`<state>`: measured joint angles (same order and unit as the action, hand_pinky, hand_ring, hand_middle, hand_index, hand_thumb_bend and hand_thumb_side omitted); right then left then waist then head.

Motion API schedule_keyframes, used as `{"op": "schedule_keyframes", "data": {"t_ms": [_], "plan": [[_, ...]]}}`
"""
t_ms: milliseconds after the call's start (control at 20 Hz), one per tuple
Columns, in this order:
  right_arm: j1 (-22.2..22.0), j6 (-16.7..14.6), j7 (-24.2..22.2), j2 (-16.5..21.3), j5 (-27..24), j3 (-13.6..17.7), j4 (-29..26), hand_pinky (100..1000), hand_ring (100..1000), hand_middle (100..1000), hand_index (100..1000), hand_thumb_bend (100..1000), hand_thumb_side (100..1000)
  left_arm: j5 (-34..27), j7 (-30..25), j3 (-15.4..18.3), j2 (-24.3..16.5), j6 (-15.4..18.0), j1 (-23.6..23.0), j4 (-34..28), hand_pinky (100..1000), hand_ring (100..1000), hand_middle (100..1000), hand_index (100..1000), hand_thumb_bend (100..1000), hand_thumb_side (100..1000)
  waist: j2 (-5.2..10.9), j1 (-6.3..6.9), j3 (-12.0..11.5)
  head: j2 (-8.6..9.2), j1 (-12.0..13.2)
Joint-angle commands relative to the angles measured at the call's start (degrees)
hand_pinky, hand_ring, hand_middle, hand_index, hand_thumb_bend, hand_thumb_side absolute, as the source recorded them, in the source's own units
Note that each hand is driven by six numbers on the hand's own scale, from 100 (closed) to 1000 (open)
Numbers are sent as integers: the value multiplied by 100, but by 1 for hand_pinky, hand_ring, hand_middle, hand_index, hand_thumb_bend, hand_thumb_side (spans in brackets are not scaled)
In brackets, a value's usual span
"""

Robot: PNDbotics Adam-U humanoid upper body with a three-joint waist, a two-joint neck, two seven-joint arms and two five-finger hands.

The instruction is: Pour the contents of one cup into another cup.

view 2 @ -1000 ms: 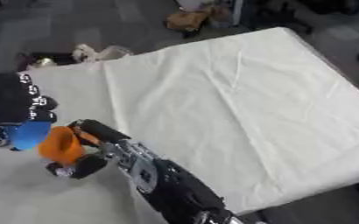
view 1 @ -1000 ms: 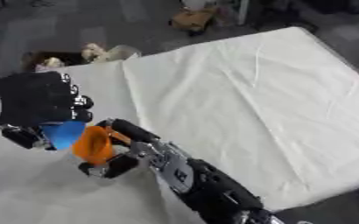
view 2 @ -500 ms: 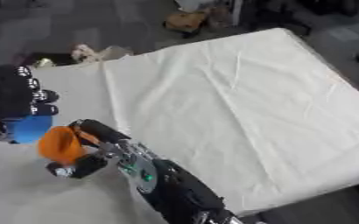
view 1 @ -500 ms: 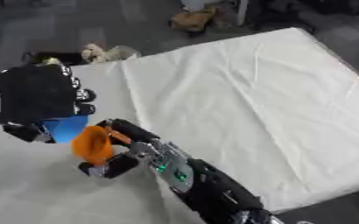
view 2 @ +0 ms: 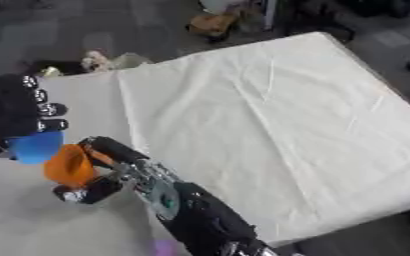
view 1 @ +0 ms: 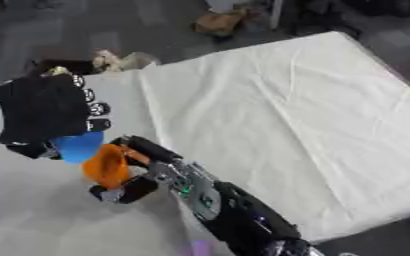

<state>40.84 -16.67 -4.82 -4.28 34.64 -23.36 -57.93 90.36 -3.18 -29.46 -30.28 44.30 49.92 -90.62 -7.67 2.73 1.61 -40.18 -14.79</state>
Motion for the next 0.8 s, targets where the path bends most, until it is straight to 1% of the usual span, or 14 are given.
{"op": "schedule_keyframes", "data": {"t_ms": [50, 350, 550, 600, 800], "plan": [[93, 13, 22, -51, 14, -7, -119, 852, 828, 245, 381, 100, 317, 94, 100, 34, -94, 4, 75, 5, 100, 100, 100, 648, 768, 267, 104, 5, -2, 45, -19], [103, 24, 30, -51, 9, -4, -127, 852, 828, 245, 381, 100, 315, 75, 148, 82, -87, -19, 42, 88, 100, 100, 100, 650, 740, 261, 104, -11, -9, 60, -25], [104, 30, 29, -54, 2, -4, -130, 851, 828, 244, 380, 100, 314, -19, 105, 104, -81, -13, 29, 153, 100, 100, 100, 651, 719, 259, 105, -21, -14, 64, -23], [104, 32, 29, -54, 1, -3, -129, 851, 828, 244, 380, 100, 314, -48, 89, 107, -78, -8, 25, 171, 100, 100, 100, 652, 700, 258, 105, -24, -16, 64, -24], [106, 37, 36, -52, -4, 1, -127, 851, 828, 245, 381, 100, 317, -159, 27, 116, -68, 7, 13, 218, 100, 100, 100, 653, 686, 258, 102, -32, -21, 69, -25]]}}
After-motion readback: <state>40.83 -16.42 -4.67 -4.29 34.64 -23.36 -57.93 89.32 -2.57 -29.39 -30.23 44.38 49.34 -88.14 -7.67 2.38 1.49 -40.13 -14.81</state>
